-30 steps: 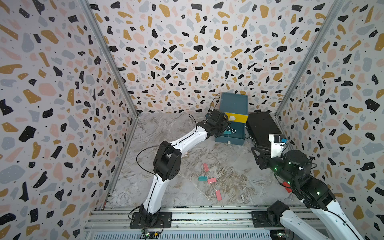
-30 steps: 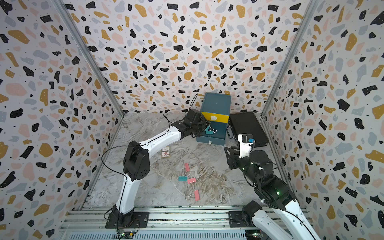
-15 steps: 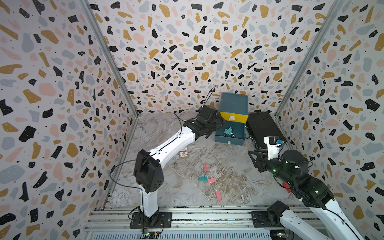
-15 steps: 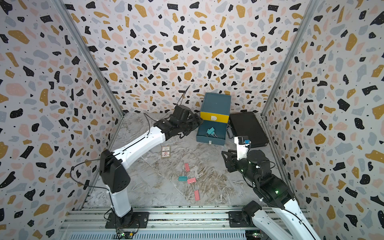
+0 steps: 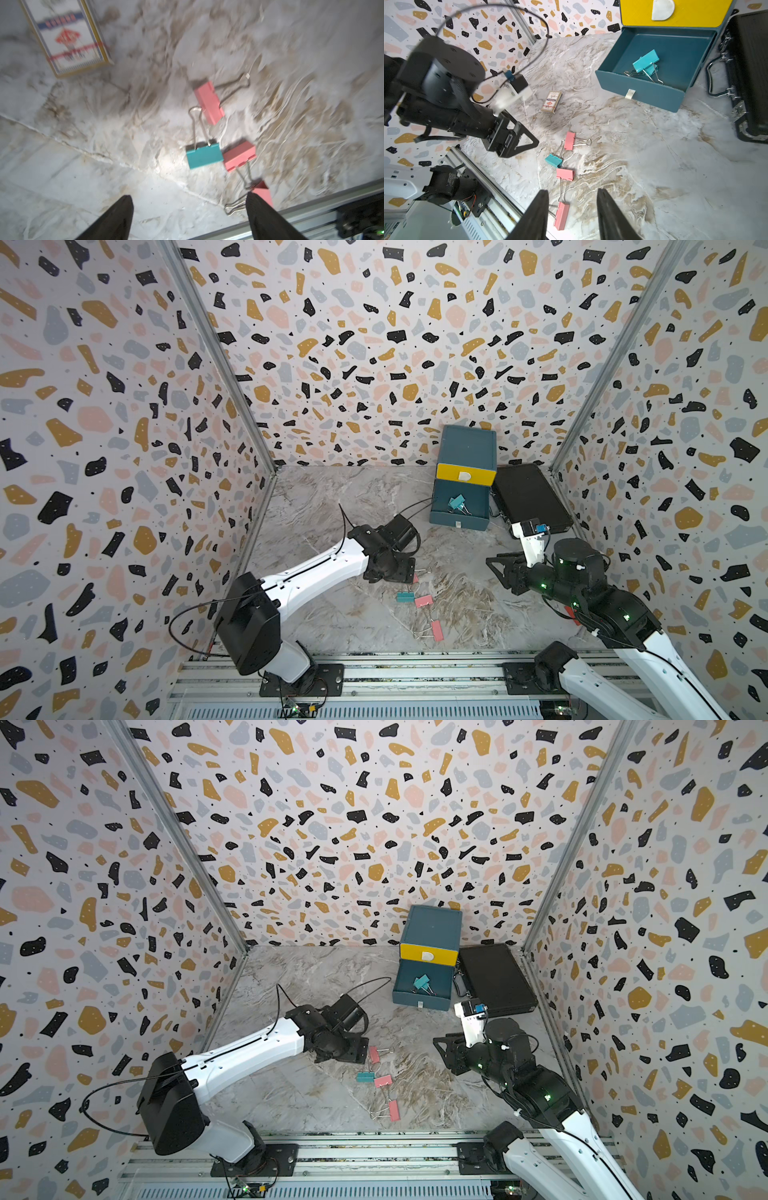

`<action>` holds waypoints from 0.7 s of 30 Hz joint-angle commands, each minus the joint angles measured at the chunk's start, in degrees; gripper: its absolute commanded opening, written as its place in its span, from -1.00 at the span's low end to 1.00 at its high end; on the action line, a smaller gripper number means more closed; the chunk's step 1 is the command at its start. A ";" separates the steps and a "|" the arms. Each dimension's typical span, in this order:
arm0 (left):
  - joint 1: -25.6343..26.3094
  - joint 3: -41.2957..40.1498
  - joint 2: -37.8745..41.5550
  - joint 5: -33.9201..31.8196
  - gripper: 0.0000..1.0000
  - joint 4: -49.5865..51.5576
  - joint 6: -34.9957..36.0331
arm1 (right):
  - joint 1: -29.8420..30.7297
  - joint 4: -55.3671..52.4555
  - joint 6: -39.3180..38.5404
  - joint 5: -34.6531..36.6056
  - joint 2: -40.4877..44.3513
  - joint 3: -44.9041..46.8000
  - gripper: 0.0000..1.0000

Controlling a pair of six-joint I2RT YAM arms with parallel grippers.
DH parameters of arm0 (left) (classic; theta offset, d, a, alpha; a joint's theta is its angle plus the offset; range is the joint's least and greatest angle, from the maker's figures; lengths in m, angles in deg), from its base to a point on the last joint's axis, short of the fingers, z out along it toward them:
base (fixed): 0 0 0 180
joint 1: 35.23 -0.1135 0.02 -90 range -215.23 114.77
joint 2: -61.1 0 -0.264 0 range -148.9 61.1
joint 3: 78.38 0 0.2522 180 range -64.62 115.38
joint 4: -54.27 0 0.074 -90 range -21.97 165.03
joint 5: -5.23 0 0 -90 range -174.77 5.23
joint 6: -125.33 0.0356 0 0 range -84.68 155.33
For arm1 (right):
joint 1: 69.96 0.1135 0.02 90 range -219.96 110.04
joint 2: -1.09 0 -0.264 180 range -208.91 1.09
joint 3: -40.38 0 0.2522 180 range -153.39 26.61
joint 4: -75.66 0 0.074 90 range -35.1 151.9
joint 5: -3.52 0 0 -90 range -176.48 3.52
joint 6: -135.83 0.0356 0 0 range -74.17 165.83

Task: Put the binder clips in the drawer according to color
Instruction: Pick up the binder clip at the center of the board.

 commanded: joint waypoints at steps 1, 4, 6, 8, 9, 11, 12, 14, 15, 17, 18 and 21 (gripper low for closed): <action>0.51 -2.84 1.13 2.04 0.78 -0.17 1.34 | -0.23 -1.53 -0.57 -3.84 -1.15 -1.15 -0.13; 1.96 -4.54 -0.29 2.45 0.78 -2.08 -0.57 | -0.23 -1.57 -0.30 -4.89 -1.09 -0.55 -0.13; 3.19 -4.86 -1.76 1.81 0.78 -3.63 -1.90 | -0.23 -1.57 -0.13 -5.08 -0.76 -0.31 -0.13; 4.14 -4.67 -3.41 1.67 0.78 -5.46 -3.17 | -0.19 -1.57 -0.04 -5.18 -0.65 -0.27 -0.14; 4.80 -4.16 -4.61 1.69 0.78 -6.06 -3.47 | -0.16 -1.57 -0.04 -5.33 -0.63 -0.28 -0.14; 5.86 -2.31 -7.75 0.25 0.79 -5.14 -4.12 | -0.23 -1.58 0.04 -5.40 -0.71 -0.28 -0.14; 6.26 -1.19 -9.35 -1.00 0.79 -4.42 -4.36 | -0.22 -1.56 0.05 -5.38 -0.76 -0.36 -0.14; 6.65 0.31 -12.11 -2.96 0.80 -3.30 -4.96 | -0.23 -1.57 0.14 -5.45 -0.65 -0.28 -0.14; 6.71 0.96 -13.15 -3.62 0.80 -2.94 -5.19 | -0.23 -1.58 0.14 -5.46 -0.49 -0.31 -0.14; 6.88 1.94 -14.56 -4.99 0.80 -2.42 -5.39 | -0.24 -1.66 0.23 -5.39 -0.14 -0.09 -0.14; 6.98 2.46 -15.22 -5.56 0.80 -2.35 -5.41 | -0.23 -1.65 0.23 -5.43 0.12 -0.01 -0.15; 6.98 3.09 -16.30 -6.72 0.80 -2.19 -5.76 | -0.23 -1.64 0.23 -5.48 0.32 0.26 -0.14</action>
